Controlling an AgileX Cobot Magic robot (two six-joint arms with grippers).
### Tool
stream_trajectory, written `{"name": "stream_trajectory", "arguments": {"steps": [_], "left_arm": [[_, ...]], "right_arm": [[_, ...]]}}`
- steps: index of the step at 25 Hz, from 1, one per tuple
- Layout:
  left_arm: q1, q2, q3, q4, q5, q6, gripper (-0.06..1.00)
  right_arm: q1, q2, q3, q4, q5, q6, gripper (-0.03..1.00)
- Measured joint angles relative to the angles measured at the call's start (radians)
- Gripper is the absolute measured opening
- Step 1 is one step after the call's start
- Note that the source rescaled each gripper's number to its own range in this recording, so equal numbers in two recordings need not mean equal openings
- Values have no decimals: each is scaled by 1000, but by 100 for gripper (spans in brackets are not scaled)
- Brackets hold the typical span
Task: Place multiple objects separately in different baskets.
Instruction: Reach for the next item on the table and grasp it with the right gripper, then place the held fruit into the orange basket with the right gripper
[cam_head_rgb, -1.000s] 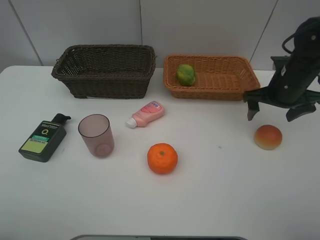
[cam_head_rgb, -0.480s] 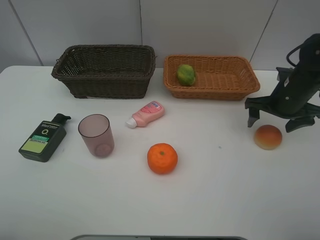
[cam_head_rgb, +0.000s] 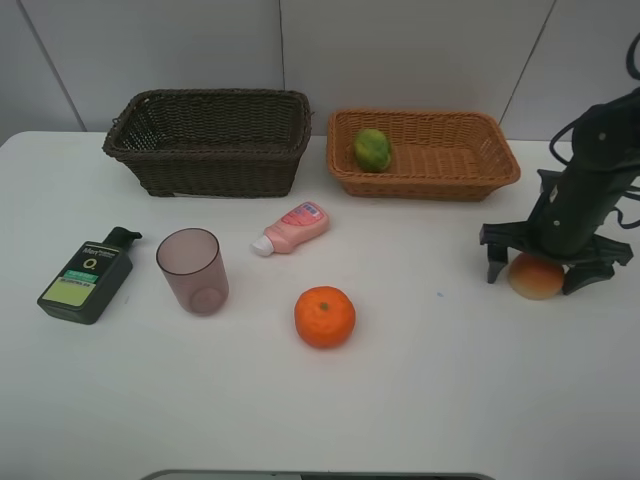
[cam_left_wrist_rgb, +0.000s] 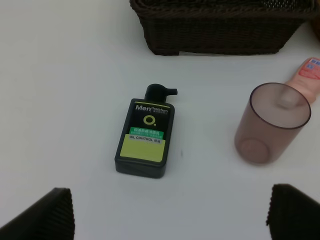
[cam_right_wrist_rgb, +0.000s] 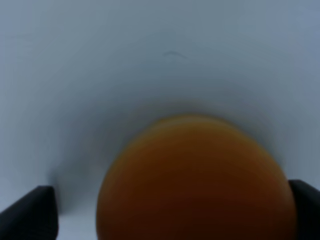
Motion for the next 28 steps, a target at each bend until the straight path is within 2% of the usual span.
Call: {"name": "stream_trajectory", "arguments": {"steps": [2, 4, 5, 6, 7, 28], "left_arm": [[0, 0, 0, 0, 0, 0, 99], [0, 0, 0, 0, 0, 0, 99], [0, 0, 0, 0, 0, 0, 99], [0, 0, 0, 0, 0, 0, 99], [0, 0, 0, 0, 0, 0, 99], [0, 0, 0, 0, 0, 0, 99]], "right_arm": [[0, 3, 0, 1, 0, 0, 95], [0, 3, 0, 1, 0, 0, 73], [0, 3, 0, 1, -1, 0, 51], [0, 3, 0, 1, -1, 0, 20], [0, 3, 0, 1, -1, 0, 0], [0, 0, 0, -8, 1, -2, 0]]}}
